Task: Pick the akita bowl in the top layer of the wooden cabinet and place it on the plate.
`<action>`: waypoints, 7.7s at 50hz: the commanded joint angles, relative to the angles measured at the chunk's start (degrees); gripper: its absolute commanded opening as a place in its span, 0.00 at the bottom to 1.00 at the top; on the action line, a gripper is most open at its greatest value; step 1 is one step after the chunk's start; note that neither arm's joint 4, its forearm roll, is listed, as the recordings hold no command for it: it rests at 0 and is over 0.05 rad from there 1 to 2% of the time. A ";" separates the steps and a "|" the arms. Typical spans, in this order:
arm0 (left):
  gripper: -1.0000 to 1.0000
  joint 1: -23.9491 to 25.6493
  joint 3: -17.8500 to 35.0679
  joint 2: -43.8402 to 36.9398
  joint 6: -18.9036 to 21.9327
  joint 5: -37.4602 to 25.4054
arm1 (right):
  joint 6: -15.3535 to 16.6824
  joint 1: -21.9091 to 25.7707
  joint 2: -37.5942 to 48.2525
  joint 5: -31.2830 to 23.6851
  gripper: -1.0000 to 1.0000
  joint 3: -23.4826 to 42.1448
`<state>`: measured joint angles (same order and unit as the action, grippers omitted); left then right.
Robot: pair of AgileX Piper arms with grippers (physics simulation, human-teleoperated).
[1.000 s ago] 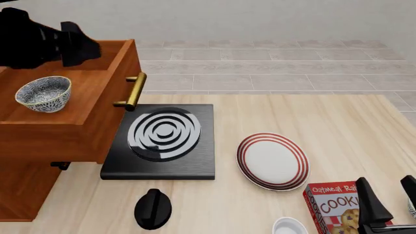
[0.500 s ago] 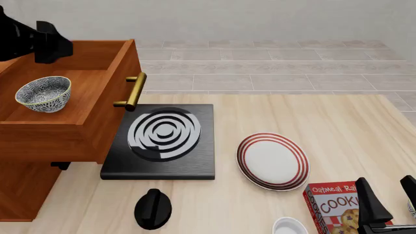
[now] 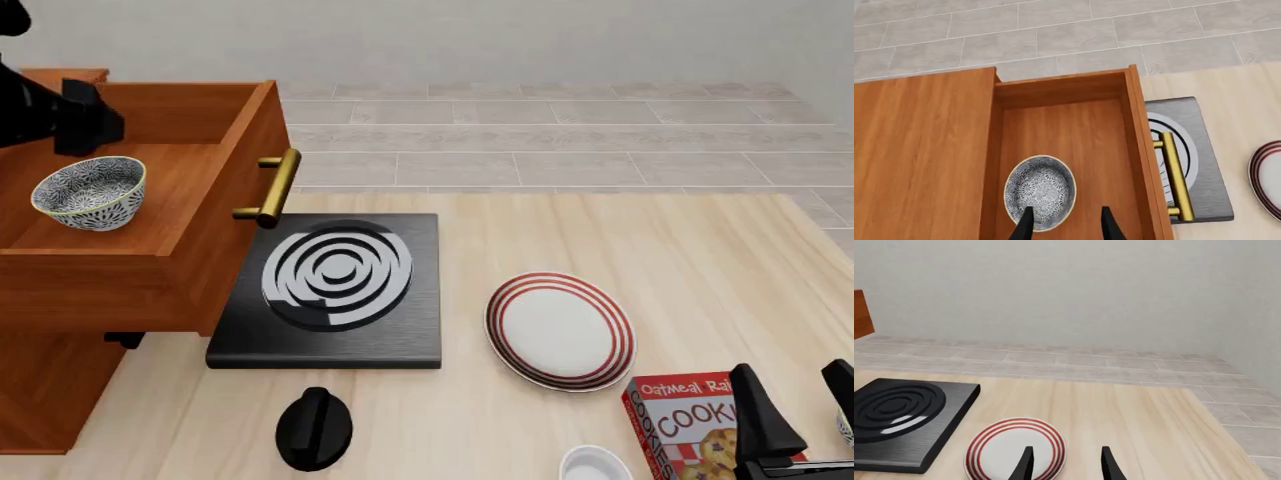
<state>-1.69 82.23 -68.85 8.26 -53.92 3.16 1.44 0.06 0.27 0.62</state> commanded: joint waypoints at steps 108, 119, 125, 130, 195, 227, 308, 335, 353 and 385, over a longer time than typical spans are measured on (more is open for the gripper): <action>0.00 -1.75 -12.97 -6.81 3.13 10.39 | -0.19 -0.54 0.00 0.17 1.00 0.19; 0.00 -0.75 -9.24 -7.03 2.43 9.10 | -0.22 -0.55 0.00 0.24 1.00 0.16; 0.00 0.38 -5.79 -7.28 0.89 7.74 | -0.30 -0.56 -0.02 0.32 1.00 0.07; 0.00 1.08 -4.87 -7.68 0.49 7.50 | -0.32 -0.57 -0.03 0.36 1.00 0.08; 0.00 13.03 23.27 -13.12 4.28 -0.77 | -0.67 -0.54 -0.03 0.40 1.00 0.36; 0.00 28.04 38.30 -19.95 6.09 -5.79 | -1.23 -0.42 -0.04 0.38 1.00 0.64; 0.00 45.20 22.26 -30.83 12.45 14.21 | -3.64 -0.40 -0.02 0.86 1.00 1.20; 0.00 49.03 17.97 -34.82 11.97 21.72 | -4.40 -1.14 -0.04 1.29 1.00 1.61; 0.00 49.42 16.77 -38.50 12.82 26.04 | -4.81 -1.16 -0.04 1.39 1.00 1.66; 0.00 52.37 12.47 -42.94 11.32 32.43 | -5.06 -0.76 -0.04 1.17 1.00 2.02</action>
<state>49.71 95.92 -110.21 19.74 -23.65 -1.72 0.65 0.02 1.58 2.46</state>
